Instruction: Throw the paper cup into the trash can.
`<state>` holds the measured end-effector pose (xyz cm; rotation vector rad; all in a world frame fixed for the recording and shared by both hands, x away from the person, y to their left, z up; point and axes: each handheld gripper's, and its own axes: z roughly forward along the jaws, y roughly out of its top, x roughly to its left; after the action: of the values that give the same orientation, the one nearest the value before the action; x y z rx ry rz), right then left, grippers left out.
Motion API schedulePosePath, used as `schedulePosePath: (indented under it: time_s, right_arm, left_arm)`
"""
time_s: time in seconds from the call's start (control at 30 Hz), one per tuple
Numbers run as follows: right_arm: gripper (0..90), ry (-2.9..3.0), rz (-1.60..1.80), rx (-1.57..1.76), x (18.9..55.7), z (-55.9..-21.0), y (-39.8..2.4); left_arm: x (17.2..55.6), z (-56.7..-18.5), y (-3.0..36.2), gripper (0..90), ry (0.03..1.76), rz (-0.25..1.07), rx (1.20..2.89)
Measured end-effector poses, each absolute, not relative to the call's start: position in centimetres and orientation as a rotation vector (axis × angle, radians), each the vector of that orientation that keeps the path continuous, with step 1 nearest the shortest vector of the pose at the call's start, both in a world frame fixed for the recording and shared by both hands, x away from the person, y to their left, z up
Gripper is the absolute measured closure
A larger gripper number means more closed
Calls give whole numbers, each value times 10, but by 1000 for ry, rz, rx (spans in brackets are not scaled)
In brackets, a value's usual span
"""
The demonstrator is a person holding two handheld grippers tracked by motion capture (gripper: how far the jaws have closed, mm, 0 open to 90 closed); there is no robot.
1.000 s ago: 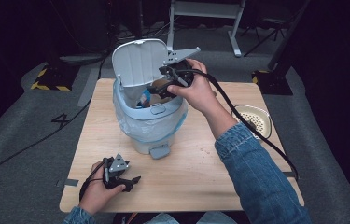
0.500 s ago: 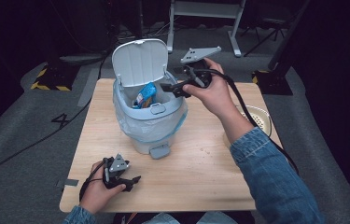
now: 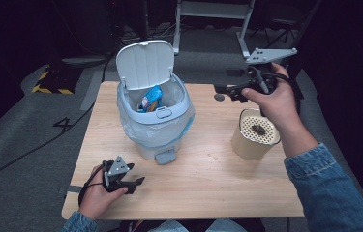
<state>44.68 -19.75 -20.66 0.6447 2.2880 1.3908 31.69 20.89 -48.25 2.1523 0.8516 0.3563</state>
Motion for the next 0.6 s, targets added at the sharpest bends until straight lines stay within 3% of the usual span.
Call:
schedulePosePath:
  time_s: [0.6]
  right_arm:
    - [288,2279,1279,787,419,-225,-277]
  left_arm:
    - [317,-477,219,350,885,357,2127]
